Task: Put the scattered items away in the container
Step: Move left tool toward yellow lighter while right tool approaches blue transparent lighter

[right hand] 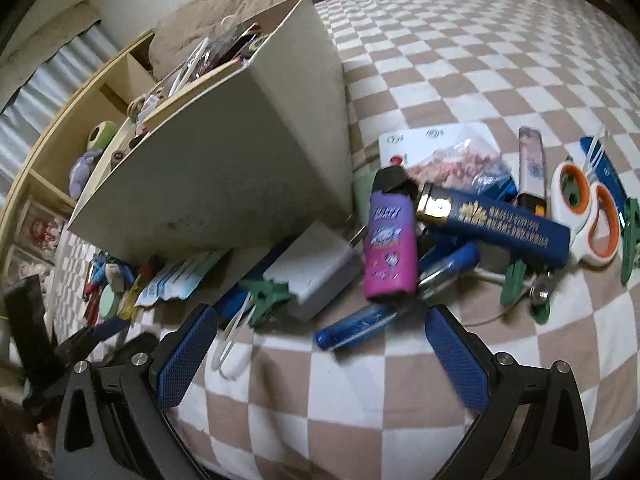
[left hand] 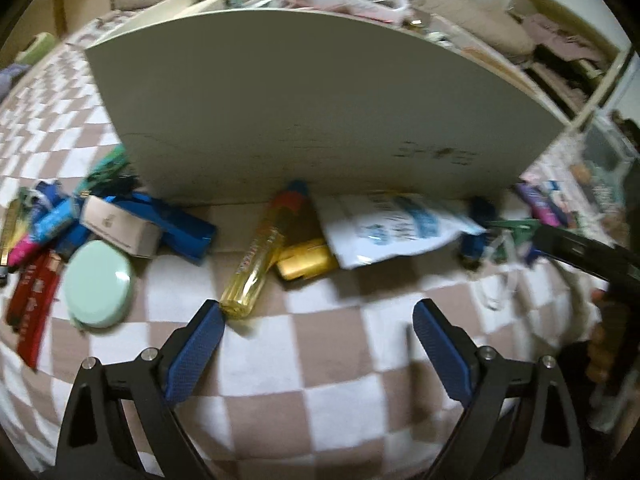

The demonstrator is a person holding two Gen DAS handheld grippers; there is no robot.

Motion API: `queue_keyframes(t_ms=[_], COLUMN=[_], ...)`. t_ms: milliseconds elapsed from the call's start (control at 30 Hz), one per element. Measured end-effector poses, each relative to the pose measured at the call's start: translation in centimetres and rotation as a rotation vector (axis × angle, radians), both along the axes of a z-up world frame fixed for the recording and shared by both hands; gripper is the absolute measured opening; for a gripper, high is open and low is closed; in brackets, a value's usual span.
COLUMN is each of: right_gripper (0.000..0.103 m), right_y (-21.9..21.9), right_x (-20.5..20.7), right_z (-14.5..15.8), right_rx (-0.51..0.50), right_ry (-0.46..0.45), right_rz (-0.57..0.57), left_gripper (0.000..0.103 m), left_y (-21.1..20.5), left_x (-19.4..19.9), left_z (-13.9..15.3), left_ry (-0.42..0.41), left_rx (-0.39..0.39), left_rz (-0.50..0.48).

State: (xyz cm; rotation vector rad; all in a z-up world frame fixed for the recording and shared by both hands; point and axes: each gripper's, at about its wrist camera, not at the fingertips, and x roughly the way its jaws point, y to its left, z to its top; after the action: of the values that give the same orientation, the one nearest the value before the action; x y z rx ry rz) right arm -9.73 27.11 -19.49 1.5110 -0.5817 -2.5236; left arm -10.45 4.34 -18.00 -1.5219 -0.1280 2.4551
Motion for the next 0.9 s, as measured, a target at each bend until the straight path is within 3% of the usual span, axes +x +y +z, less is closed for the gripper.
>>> queue_keyframes(t_ms=[267, 400, 567, 733, 800, 900], right_gripper=[0.103, 0.103, 0.103, 0.103, 0.103, 0.103], right_y=[1.3, 1.1, 1.1, 1.6, 1.7, 1.8], right_x=[-0.1, 0.0, 0.0, 0.3, 0.3, 0.4], right_z=[0.0, 0.0, 0.0, 0.0, 0.0, 0.0], right_rx=[-0.08, -0.083, -0.088, -0.096, -0.091, -0.083], right_ry=[0.026, 0.031, 0.031, 0.034, 0.036, 0.037], right_rz=[-0.038, -0.044, -0.047, -0.057, -0.054, -0.053], left_gripper=[0.095, 0.095, 0.096, 0.097, 0.097, 0.097], left_y=[-0.2, 3.2, 2.0, 2.0, 2.8, 4.6], left_x=[-0.4, -0.7, -0.8, -0.7, -0.8, -0.7], left_z=[0.6, 0.9, 2.1, 1.8, 1.3, 0.5], left_ry=[-0.066, -0.095, -0.034, 0.025, 0.014, -0.017], left_rx=[0.291, 0.38, 0.35, 0.174, 0.112, 0.092], left_rz=[-0.122, -0.156, -0.137, -0.097, -0.12, -0.191])
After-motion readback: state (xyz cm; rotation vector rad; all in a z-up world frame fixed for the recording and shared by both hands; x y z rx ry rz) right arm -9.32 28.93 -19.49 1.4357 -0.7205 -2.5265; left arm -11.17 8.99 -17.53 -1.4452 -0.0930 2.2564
